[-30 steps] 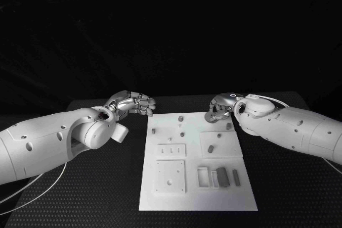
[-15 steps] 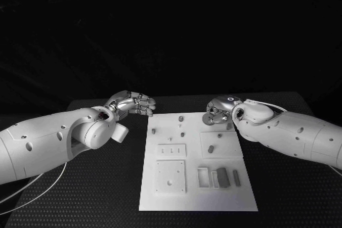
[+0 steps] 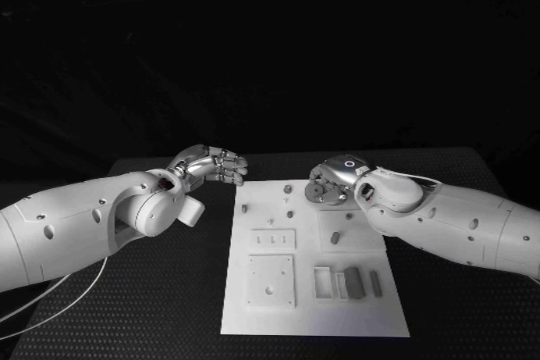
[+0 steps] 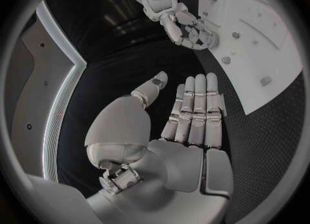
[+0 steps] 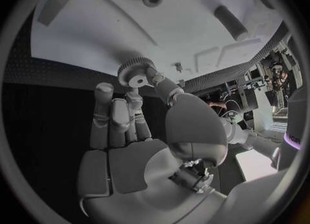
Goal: Assemble the parts on the task board
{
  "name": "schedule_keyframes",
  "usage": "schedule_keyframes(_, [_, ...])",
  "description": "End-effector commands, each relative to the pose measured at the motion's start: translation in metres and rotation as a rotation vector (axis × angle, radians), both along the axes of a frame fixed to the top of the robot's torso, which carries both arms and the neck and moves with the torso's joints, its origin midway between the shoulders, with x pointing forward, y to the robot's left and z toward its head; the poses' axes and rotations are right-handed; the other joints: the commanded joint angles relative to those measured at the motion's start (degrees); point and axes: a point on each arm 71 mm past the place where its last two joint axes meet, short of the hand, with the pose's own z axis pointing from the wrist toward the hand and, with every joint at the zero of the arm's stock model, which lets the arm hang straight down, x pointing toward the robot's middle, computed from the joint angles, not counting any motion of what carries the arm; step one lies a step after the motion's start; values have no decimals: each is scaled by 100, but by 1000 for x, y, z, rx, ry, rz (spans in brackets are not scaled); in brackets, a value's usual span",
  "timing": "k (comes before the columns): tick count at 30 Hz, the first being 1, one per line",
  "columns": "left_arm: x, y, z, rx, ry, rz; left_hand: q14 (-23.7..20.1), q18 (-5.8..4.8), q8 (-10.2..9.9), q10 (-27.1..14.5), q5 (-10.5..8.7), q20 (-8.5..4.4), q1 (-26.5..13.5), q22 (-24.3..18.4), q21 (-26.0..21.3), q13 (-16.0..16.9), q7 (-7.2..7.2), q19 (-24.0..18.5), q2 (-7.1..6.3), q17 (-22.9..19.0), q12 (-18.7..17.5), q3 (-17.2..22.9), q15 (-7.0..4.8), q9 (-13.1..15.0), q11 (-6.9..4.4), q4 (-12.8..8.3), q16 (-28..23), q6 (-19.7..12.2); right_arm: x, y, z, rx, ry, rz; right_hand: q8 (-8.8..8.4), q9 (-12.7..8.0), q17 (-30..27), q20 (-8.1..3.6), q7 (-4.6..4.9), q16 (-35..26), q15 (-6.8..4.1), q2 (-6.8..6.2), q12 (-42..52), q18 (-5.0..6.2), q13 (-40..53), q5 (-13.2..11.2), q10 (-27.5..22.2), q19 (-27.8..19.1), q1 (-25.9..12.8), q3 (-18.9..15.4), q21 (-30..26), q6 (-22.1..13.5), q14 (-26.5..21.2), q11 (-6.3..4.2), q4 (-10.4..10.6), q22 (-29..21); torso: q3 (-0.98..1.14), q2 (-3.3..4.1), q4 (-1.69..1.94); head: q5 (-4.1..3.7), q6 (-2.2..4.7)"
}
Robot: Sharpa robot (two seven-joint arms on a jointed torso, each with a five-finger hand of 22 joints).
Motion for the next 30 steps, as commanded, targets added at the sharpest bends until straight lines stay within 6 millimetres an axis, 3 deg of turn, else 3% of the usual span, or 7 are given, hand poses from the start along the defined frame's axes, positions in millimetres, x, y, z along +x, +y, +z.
schedule_keyframes(1, [-1, -2, 2, -4, -9, -7, 3, 32, -21, -19, -23, 19, -34, 7, -36, 9, 13, -30, -9, 9, -29, 1, 36, 9, 29, 21, -33, -26, -3, 8, 10, -25, -89, 23, 108, 135, 2, -7, 112, 23, -6, 160, 5, 84, -16, 2, 36, 42, 148, 26, 22, 717, 47, -14, 17, 111, 1, 0, -4, 24, 4])
schedule_keyframes(14, [-1, -3, 2, -5, -9, -9, 4, 32, -22, -18, -23, 20, -30, 9, -39, 12, 14, -31, -15, 14, -32, 2, 36, 12, 29, 19, -38, -27, -13, 45, 10, -46, -101, 99, 102, 140, 1, -9, 106, 11, -13, 143, -6, 84, -43, 3, 66, 66, 134, 26, 23, 728, 75, -21, 25, 104, 3, 2, 5, 54, 23])
schedule_keyframes(24, [-1, -5, 2, -5, -8, -13, 5, 32, -24, -18, -23, 21, -29, 11, -40, 15, 14, -30, -15, 19, -36, 2, 37, 14, 29, 20, -43, -29, -11, 66, 6, -59, -102, 128, 96, 141, 2, -10, 105, 6, -14, 145, -12, 84, -54, 4, 74, 71, 129, 30, 20, 727, 84, -22, 24, 102, 0, 5, 5, 40, 32])
schedule_keyframes(27, [-1, -7, 2, -6, -8, -18, 5, 32, -24, -18, -23, 22, -29, 12, -41, 16, 14, -30, -14, 20, -37, 3, 37, 15, 29, 21, -44, -29, -10, 72, 3, -65, -100, 135, 94, 141, -3, -10, 105, 4, -15, 147, -13, 84, -57, 5, 77, 73, 129, 32, 19, 727, 84, -22, 23, 101, 0, 7, 17, -5, 56])
schedule_keyframes(30, [-1, -7, 2, -7, -8, -19, 6, 33, -24, -18, -23, 22, -28, 12, -41, 17, 15, -30, -13, 21, -37, 3, 38, 15, 30, 21, -45, -29, -10, 76, 0, -71, -96, 138, 93, 141, -6, -10, 105, 3, -15, 148, -14, 84, -60, 5, 78, 74, 129, 33, 18, 727, 84, -22, 23, 101, 0, 9, 27, 14, 50])
